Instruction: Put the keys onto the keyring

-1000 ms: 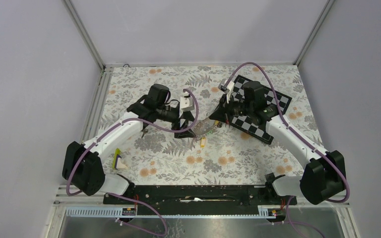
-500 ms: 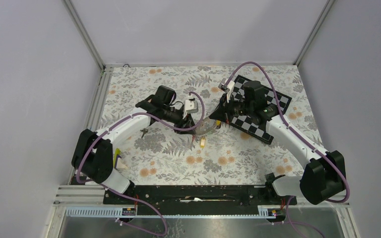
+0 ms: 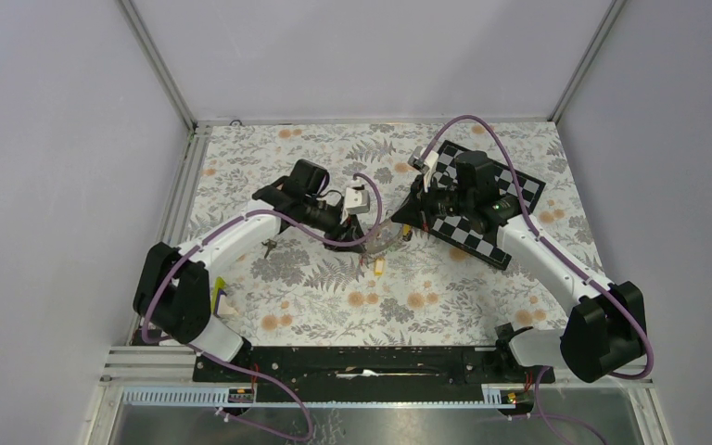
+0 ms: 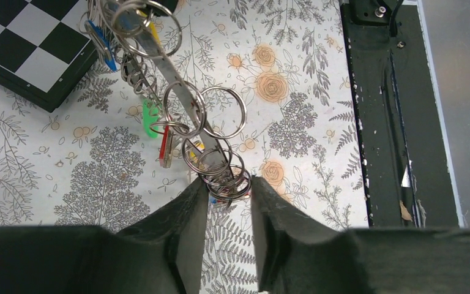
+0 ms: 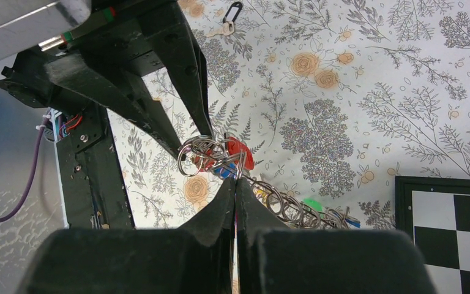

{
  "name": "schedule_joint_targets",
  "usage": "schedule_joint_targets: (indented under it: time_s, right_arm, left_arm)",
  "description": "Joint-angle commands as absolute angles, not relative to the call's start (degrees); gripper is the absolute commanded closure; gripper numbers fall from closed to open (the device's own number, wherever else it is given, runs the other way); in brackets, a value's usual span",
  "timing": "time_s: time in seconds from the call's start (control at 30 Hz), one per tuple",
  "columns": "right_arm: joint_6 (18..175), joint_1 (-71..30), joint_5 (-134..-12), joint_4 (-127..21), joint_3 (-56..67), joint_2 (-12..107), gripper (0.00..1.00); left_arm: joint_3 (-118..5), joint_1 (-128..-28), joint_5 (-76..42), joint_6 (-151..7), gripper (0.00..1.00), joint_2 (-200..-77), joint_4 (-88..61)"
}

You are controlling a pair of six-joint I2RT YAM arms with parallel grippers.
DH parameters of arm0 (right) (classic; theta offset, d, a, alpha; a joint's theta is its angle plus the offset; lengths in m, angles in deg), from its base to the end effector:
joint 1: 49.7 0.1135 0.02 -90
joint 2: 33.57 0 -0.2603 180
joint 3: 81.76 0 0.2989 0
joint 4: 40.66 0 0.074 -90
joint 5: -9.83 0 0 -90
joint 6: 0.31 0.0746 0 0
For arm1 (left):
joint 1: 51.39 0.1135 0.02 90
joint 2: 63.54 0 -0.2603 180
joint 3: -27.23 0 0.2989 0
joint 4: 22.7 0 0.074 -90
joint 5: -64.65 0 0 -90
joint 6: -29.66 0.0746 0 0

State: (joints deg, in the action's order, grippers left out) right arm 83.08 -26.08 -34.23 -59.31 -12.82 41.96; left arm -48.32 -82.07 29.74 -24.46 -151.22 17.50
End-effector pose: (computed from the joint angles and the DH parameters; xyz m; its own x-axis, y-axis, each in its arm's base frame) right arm 0.3136 0.1957 0.2776 -0.2875 -0.2131 -0.9338 -0.9133 0.3545 0.2003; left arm 0.2896 -0.2429 0.2184 -0.1278 0.4658 -0.8756 0.9848 -0.0451 -0.1678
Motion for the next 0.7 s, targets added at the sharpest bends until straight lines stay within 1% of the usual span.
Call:
schedule_joint_targets:
  time_s: [0.0,0.03,0.07,0.17,0.27,0.37,0.67]
  right_arm:
    - [81.9,-26.5,-33.5,-56.9,-11.8,40.4,1.00]
    - [81.8,-26.5,-33.1,-57.0,-11.8,40.5,1.00]
    - [81.8,-26.5,-32.8,-56.9,-11.9,40.5,1.00]
    - [81.7,-26.4,-32.7,-57.0,-12.0,40.6,1.00]
    - [81.6,-26.5,-32.5,-57.0,-12.2,40.8,1.00]
    - [81.6,-26.5,-32.4,-56.9,-12.2,40.9,1.00]
    - [81.6,-26.5,-32.3,-56.9,-12.4,40.9,1.00]
  left_arm:
    - [-51.3,-82.0,30.1,-20.1,0.57,-148.0,19.9]
    - [-51.4,-82.0,29.5,-19.8,0.48,-147.7,19.8]
    - [-51.3,-82.0,28.9,-20.1,0.42,-147.5,18.5]
    - [-50.7,-82.0,28.0,-21.6,0.33,-146.3,15.0]
    - [-50.6,-81.9,28.2,-22.5,0.28,-145.7,12.6]
    - [-50.9,-81.9,28.9,-24.9,0.30,-146.2,10.2]
    - [-52.8,-82.0,31.2,-26.8,0.53,-149.8,10.2]
